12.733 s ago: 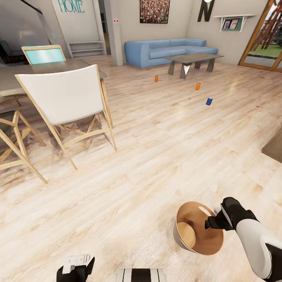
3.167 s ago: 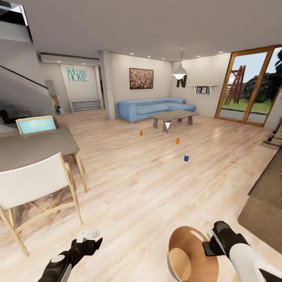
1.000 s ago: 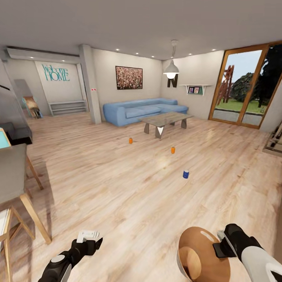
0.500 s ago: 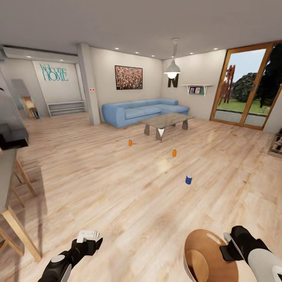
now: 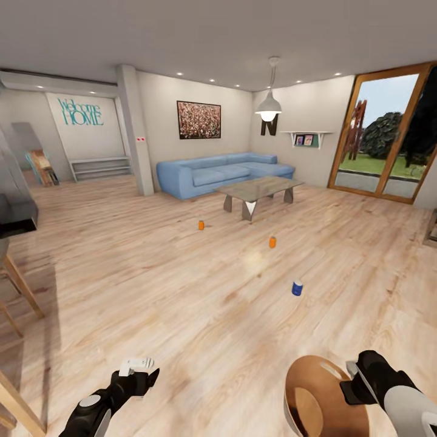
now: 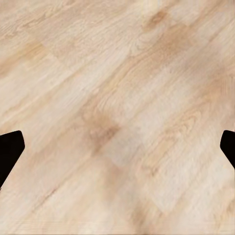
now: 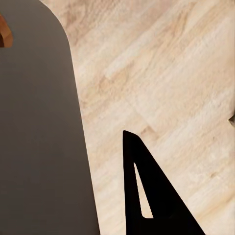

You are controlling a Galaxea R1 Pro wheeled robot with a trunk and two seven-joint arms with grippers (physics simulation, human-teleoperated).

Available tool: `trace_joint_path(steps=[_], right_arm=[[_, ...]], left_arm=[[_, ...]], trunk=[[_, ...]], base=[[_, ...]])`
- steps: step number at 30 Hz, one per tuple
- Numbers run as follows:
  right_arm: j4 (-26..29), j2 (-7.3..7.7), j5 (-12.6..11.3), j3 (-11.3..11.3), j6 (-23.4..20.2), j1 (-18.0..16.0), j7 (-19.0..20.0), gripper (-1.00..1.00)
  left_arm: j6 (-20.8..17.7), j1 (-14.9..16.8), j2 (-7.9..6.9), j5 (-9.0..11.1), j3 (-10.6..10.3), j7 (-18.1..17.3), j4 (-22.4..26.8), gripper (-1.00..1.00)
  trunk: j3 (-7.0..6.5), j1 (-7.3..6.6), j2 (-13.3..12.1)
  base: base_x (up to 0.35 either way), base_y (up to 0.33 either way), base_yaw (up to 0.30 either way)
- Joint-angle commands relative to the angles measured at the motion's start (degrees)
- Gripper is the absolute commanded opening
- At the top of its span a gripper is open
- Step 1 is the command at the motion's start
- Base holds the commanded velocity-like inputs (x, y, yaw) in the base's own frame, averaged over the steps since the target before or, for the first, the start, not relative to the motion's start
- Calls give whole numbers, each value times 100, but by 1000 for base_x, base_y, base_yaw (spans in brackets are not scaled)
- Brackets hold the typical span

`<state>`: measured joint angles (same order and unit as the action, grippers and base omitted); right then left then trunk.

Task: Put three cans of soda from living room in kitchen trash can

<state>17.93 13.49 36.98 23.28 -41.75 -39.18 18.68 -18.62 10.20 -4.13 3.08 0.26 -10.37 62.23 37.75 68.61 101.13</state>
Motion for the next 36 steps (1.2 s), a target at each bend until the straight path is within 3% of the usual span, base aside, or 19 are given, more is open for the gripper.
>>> trace_joint_path(steps=[1, 15, 27, 36], right_arm=[[0, 1, -58, 13, -8, -3, -1, -100], [0, -3, -59, 20, -8, -2, -6, -100], [7, 5, -59, 29, -8, -2, -13, -100], [4, 5, -51, 270, -3, -2, 0, -100]], left_arm=[[2, 0, 0, 0, 0, 0, 0, 100], [-1, 0, 0, 0, 0, 0, 0, 100], [3, 0, 0, 0, 0, 0, 0, 100], [6, 0, 0, 1, 0, 0, 0, 100]], trunk=[[-1, 0, 0], [-1, 0, 0], [-1, 0, 0], [-1, 0, 0]], base=[[326, 0, 0], [326, 0, -10], [326, 0, -216], [326, 0, -143]])
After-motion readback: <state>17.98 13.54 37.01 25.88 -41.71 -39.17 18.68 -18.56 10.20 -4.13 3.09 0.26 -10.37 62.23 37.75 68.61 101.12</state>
